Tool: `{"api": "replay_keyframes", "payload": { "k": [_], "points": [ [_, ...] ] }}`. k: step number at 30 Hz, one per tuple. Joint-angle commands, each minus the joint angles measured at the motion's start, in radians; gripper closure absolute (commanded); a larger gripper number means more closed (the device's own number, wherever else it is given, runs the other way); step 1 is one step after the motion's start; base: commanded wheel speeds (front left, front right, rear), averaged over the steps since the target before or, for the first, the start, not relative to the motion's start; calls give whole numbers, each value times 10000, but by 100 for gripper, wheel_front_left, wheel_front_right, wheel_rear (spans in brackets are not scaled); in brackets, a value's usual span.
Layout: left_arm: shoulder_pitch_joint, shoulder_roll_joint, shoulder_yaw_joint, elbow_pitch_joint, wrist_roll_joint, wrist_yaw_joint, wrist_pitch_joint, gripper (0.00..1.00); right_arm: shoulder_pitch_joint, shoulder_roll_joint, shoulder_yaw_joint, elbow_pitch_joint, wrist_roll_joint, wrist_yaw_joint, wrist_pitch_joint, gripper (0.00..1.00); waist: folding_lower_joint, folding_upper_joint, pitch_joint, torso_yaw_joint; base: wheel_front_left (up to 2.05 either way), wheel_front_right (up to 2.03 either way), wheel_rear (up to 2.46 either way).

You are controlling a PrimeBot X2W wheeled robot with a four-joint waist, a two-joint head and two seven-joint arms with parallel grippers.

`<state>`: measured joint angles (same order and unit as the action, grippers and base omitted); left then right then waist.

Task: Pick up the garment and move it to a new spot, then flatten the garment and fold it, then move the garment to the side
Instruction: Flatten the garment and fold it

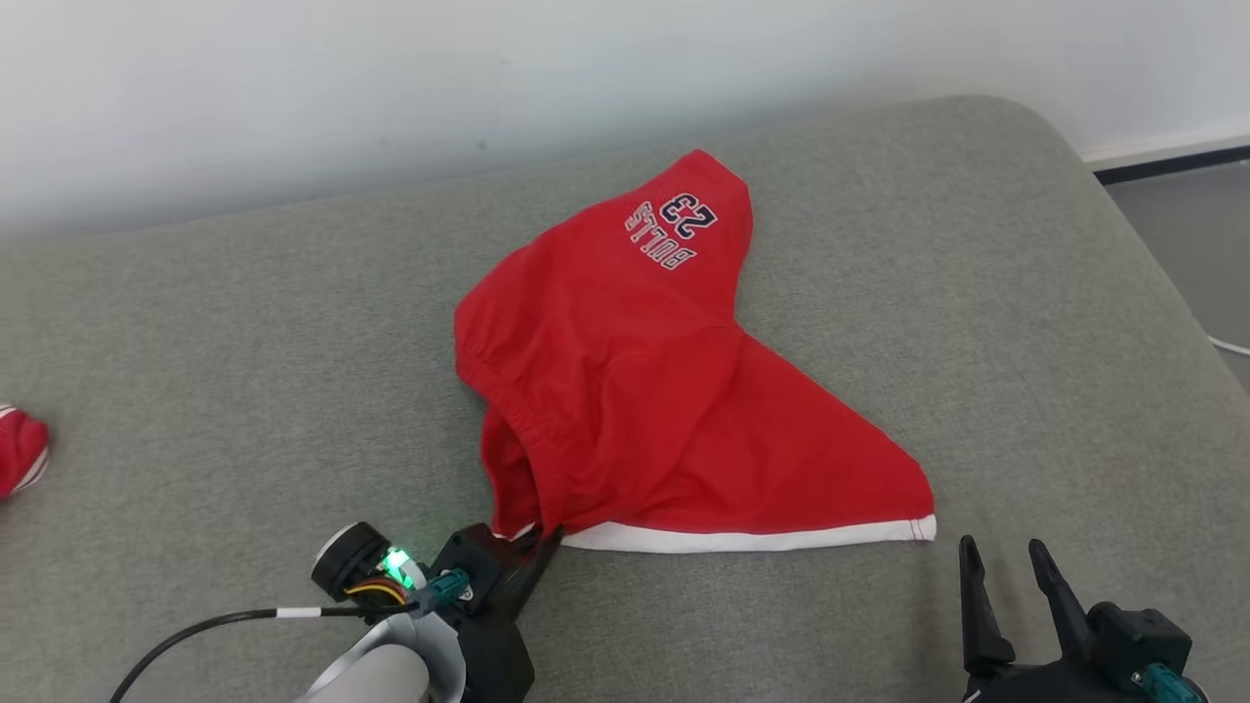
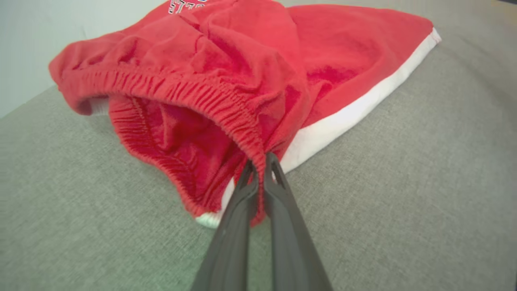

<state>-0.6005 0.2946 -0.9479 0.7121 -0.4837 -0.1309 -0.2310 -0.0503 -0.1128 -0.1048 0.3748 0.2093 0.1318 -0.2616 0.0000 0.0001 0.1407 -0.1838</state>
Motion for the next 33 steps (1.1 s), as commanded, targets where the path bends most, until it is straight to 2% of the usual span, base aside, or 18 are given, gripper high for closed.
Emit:
{"api": "replay_keyframes", "payload": {
  "k": [1,9,17,26,33],
  "points": [
    [21,-26,12,-115,-51,15,-99,100,115,44,7,-12,-10,-23,-50,0,0,-1,-152,208,0,0,0],
    [1088,254,410,-2107,-530,189,-314,100,390,45,14,38,123,-23,-50,0,0,-1,-470,1198,0,0,0],
    [2620,970,690,-4154,-1032,1050,-105,100,359,49,111,25,57,-23,-48,0,0,-1,-511,1779,0,0,0],
    [2580,1286,847,-4577,-1021,1385,35,100,131,-162,356,104,72,-23,-49,0,0,-1,-356,1463,0,0,0],
    [1816,1146,1128,-3534,-1003,1149,-130,100,-78,-283,374,227,92,-23,-49,0,0,-1,-54,849,0,0,0]
  ]
}}
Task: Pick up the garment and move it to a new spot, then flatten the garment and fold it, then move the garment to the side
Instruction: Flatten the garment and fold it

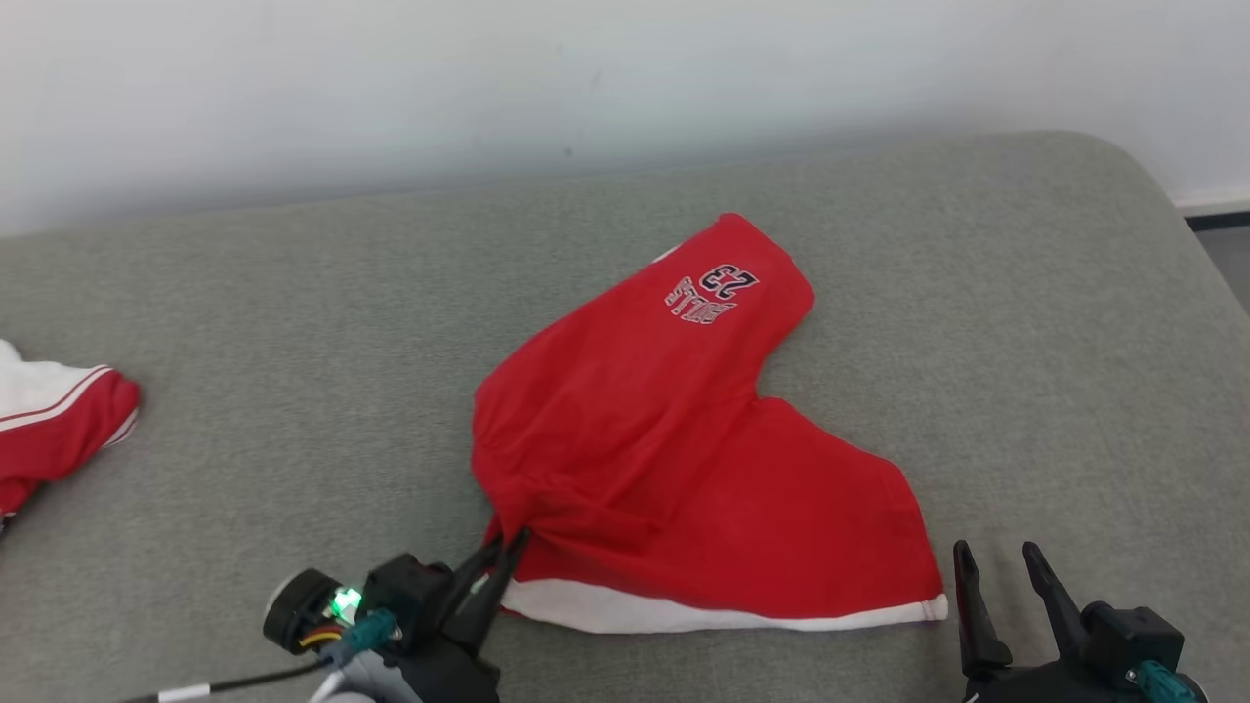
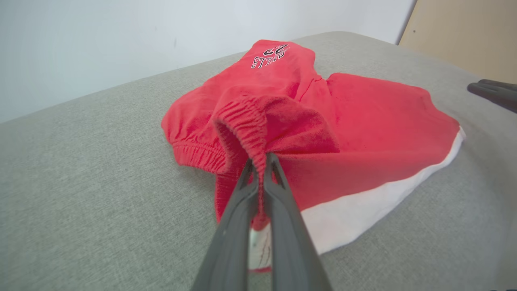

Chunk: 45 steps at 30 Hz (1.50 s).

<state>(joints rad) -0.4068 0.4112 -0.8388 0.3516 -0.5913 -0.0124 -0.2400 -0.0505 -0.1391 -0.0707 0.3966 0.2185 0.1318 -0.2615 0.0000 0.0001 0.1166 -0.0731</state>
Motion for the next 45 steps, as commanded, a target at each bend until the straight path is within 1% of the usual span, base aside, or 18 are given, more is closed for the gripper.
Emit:
{"api": "replay_keyframes", "payload": {
  "k": [1,7,8,9,11,12,15,18,25,30,33,34,37,39,41,45],
  "points": [
    [-248,-57,43,305,111,-83,-66,100,-110,-25,31,17,7,-23,-52,0,0,-1,228,-335,0,0,0],
    [-917,-356,260,1732,127,-490,-205,100,-232,-35,43,78,29,-23,-51,0,0,-1,419,-661,0,0,0],
    [-1063,-418,269,2179,226,-564,-226,100,-246,-9,25,91,20,-23,-51,0,0,-1,430,-685,0,0,0],
    [-1110,-495,297,2333,237,-557,-229,94,-238,5,15,95,9,-23,-51,0,0,-1,426,-681,0,0,0],
    [-1127,-636,379,2566,260,-626,-253,33,-178,70,-49,106,-45,-23,-51,0,0,-1,375,-618,0,0,0],
    [-1098,-684,429,2587,296,-658,-252,0,-136,108,-72,99,-77,-23,-51,0,0,-1,338,-573,0,0,0],
    [-774,-812,668,2445,397,-700,-252,0,-42,128,-148,122,-72,-23,-51,0,0,-1,170,-388,0,0,0],
    [-341,-856,1100,1967,358,-698,-255,0,64,151,-179,122,-77,-23,-51,0,0,-1,-23,-194,0,0,0],
    [1023,-521,1679,440,633,-526,-258,0,315,189,-292,55,-71,-23,-51,0,0,-1,-284,184,0,0,0],
    [1825,-255,1750,-691,577,-472,-257,0,409,223,-292,-21,-55,-23,-51,0,0,-1,-263,316,0,0,0],
    [2211,-3,1717,-1117,556,-379,-104,0,471,178,-287,-27,-32,-23,-51,0,0,-1,-225,330,0,0,0],
    [2211,-3,1717,-1117,556,-379,-104,0,471,178,-287,-27,-32,-23,-51,0,0,-1,-225,330,0,0,0],
    [2268,378,1523,-1163,891,-329,165,0,466,67,-188,68,23,-23,-51,0,0,-1,-171,287,0,0,0],
    [2326,323,1554,-1175,679,-360,144,0,451,-9,-108,116,51,-23,-51,0,0,-1,-145,231,0,0,0],
    [2230,456,1536,-1039,804,-362,223,0,448,-59,-43,189,43,-23,-51,0,0,-1,-129,174,0,0,0],
    [1970,444,1364,-540,805,-561,368,0,433,-206,194,577,95,-23,-9,0,0,-1,-106,94,0,0,0]
  ]
}}
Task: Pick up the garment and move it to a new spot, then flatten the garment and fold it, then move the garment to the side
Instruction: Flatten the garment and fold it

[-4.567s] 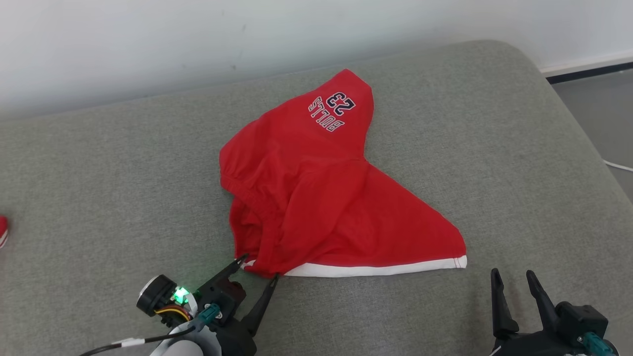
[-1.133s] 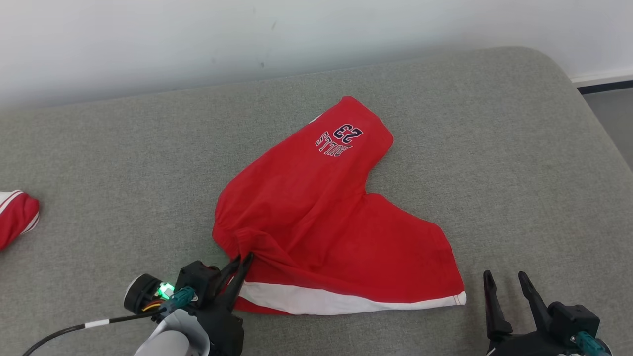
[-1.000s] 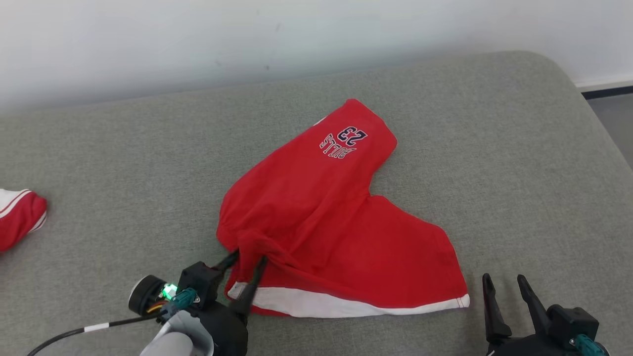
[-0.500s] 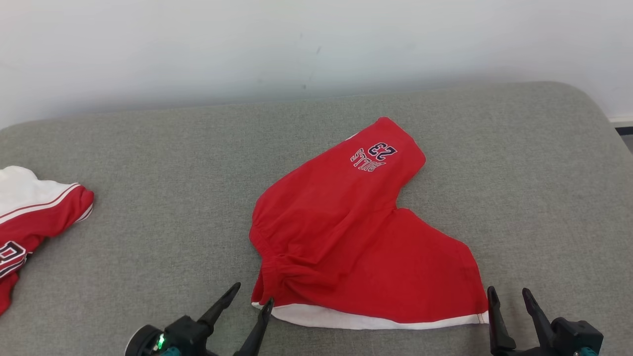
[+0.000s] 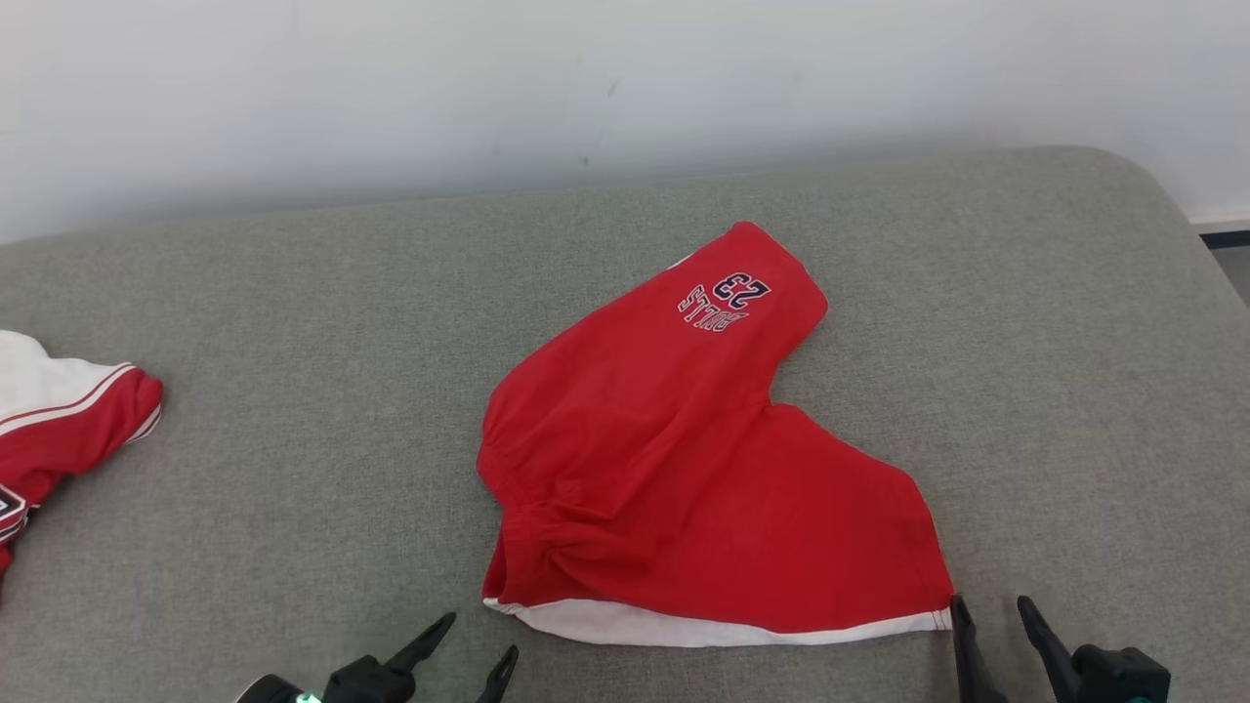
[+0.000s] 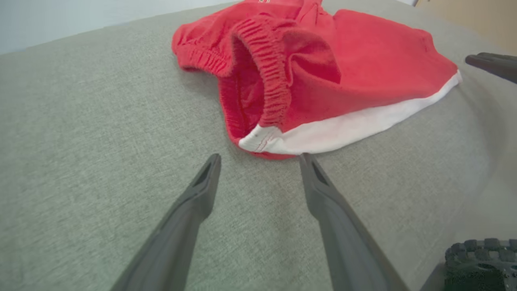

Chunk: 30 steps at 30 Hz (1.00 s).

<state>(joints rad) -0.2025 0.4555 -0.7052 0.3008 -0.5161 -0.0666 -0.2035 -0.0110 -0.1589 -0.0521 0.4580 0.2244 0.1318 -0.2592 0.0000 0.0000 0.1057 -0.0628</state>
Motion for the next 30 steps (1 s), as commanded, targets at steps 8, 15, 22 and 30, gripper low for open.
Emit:
{"api": "replay_keyframes", "payload": {
  "k": [8,15,22,30],
  "points": [
    [-864,-209,-494,1187,224,-392,-65,0,-228,-223,575,573,159,-23,62,0,0,0,6,-84,0,0,0],
    [-1451,-377,-1011,1981,310,-553,-148,0,-515,-211,1089,949,263,-23,75,0,0,0,25,-85,0,0,0],
    [-2126,-478,-1533,2539,467,-642,-319,0,-780,-304,1429,1177,347,-23,62,0,0,0,146,-59,0,0,0],
    [-2547,-573,-2419,2935,-38,-637,-384,100,-1087,-197,1928,1581,581,-23,256,100,0,0,268,-163,0,0,0]
  ]
}}
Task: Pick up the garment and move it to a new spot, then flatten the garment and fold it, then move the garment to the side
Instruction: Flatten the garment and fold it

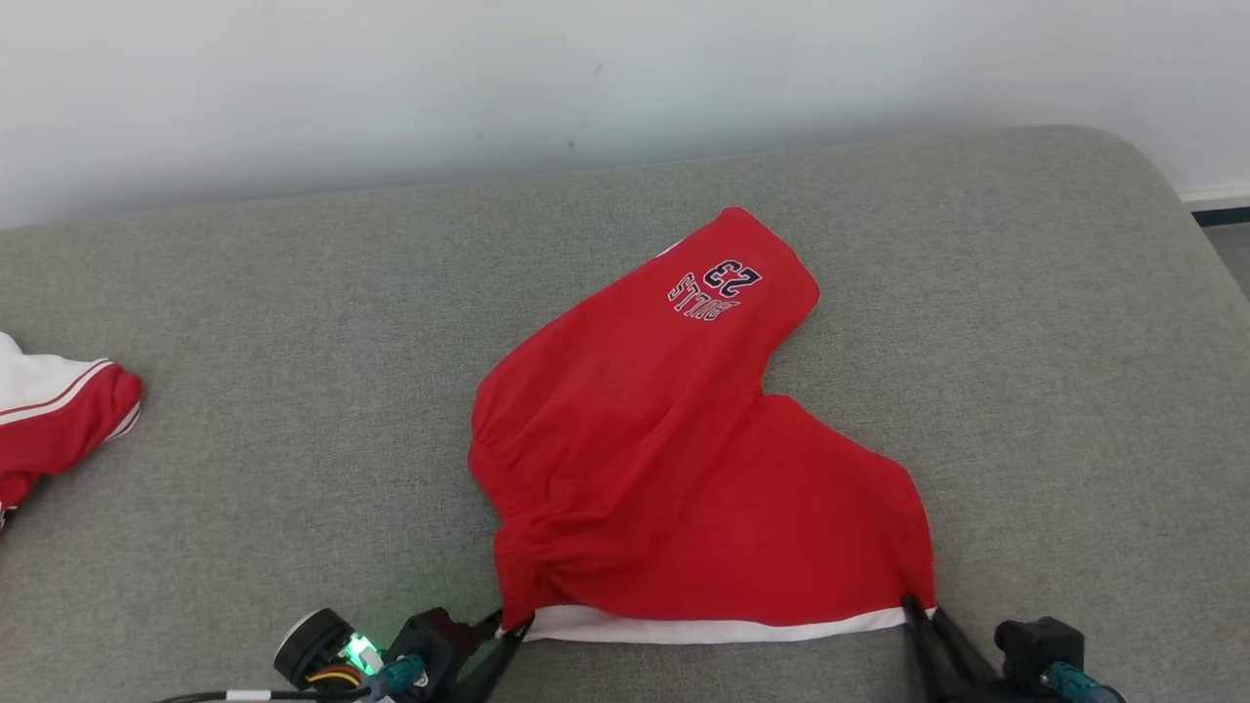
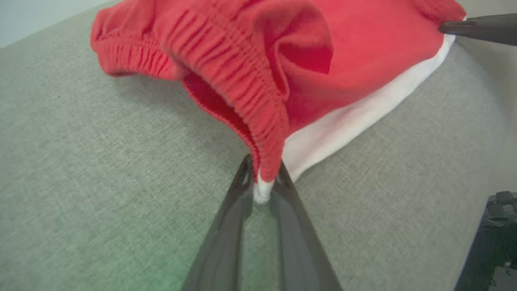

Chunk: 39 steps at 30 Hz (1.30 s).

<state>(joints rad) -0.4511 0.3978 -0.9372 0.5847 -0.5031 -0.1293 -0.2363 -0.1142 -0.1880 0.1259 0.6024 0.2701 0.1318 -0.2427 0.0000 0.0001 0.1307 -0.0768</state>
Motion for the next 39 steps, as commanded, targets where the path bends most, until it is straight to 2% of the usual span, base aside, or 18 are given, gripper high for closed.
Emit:
{"api": "replay_keyframes", "payload": {
  "k": [1,6,14,18,22,25,26,29,32,35,39],
  "points": [
    [-65,34,-175,133,-219,-10,-83,100,-88,90,217,176,146,-23,87,100,0,-1,17,-36,0,0,0],
    [299,92,47,-235,-632,-12,-247,100,-37,-159,403,-81,176,-23,-37,100,0,-1,-99,-40,0,0,0],
    [1029,592,873,-2292,-533,416,-291,100,580,-590,328,-2163,570,-23,440,100,0,-1,-328,125,0,0,0],
    [542,802,1079,-3057,-383,436,-273,100,98,-700,331,-3376,1038,-23,1089,100,0,-1,-323,184,0,0,0],
    [-495,1031,1280,-3506,-317,309,85,100,-975,-957,397,-4088,1410,-23,1778,100,0,-1,-105,241,0,0,0],
    [-1729,1139,1446,-3729,-527,146,553,100,-2290,-1189,384,-4247,1799,-23,2264,100,0,-1,273,302,0,0,0],
    [-2865,1351,1399,-3776,-427,73,990,100,-3313,-1315,398,-4122,2065,-23,2604,100,0,-1,675,337,0,0,0],
    [-4607,1232,1501,-3612,-1179,-10,1620,100,-5212,-1453,338,-3723,2508,-24,3140,100,0,-1,1426,394,0,0,0],
    [-6763,1448,1052,-3393,-1774,-4,2312,100,-7414,-1524,229,-3137,2887,-24,3738,100,0,-1,2385,378,0,0,0],
    [-8871,1473,720,-2902,-2537,-6,2758,100,-9660,-1380,112,-2338,3176,-24,4209,100,0,-1,3249,286,0,0,0],
    [-11531,1303,868,-1887,-3338,2,3010,100,-12661,-1050,-171,-1114,3136,-24,4606,100,0,-1,4362,48,0,0,0]
  ]
}}
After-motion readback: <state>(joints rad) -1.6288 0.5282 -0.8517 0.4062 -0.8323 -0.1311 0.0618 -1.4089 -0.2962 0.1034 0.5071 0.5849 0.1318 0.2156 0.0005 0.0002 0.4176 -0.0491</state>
